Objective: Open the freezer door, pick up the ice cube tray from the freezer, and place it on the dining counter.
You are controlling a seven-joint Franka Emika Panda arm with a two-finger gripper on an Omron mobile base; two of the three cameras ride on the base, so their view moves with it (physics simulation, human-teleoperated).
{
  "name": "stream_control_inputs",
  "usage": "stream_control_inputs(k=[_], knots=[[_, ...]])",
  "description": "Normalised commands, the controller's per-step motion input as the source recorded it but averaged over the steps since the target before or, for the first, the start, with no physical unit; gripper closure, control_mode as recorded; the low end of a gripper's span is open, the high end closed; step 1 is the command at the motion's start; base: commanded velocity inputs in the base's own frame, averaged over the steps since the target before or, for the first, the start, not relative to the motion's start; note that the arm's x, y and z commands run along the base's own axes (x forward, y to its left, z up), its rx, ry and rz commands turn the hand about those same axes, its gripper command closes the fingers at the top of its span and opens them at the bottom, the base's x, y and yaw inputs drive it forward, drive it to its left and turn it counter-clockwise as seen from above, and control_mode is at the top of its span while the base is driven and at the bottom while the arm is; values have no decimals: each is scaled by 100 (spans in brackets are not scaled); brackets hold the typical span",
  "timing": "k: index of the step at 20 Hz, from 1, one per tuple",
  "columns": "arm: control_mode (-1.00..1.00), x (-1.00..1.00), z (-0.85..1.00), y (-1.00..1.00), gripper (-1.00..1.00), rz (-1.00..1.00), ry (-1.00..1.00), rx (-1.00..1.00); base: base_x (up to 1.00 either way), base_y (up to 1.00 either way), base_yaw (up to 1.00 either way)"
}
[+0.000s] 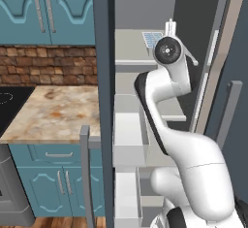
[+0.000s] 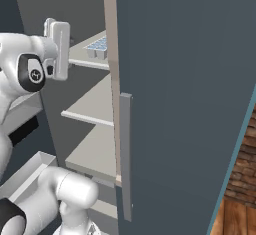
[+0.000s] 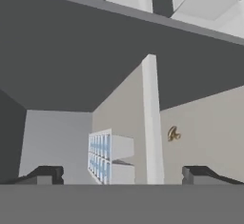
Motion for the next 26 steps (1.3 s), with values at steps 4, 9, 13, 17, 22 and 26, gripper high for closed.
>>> stream_control_inputs(k=[4, 9, 13, 17, 22, 26], knots=[[-100, 44, 0, -11, -100, 0, 1, 0, 0, 0, 0], [-100, 33, -5, -10, -100, 1, 0, 0, 0, 0, 0], [-100, 39, -6, -1, -100, 0, 4, 0, 0, 0, 0], [-100, 38, -9, 0, -100, 0, 7, 0, 0, 0, 0], [-100, 36, -1, 0, -100, 0, 5, 0, 0, 0, 0], [-100, 30, -7, 0, -100, 0, 2, 0, 0, 0, 0]])
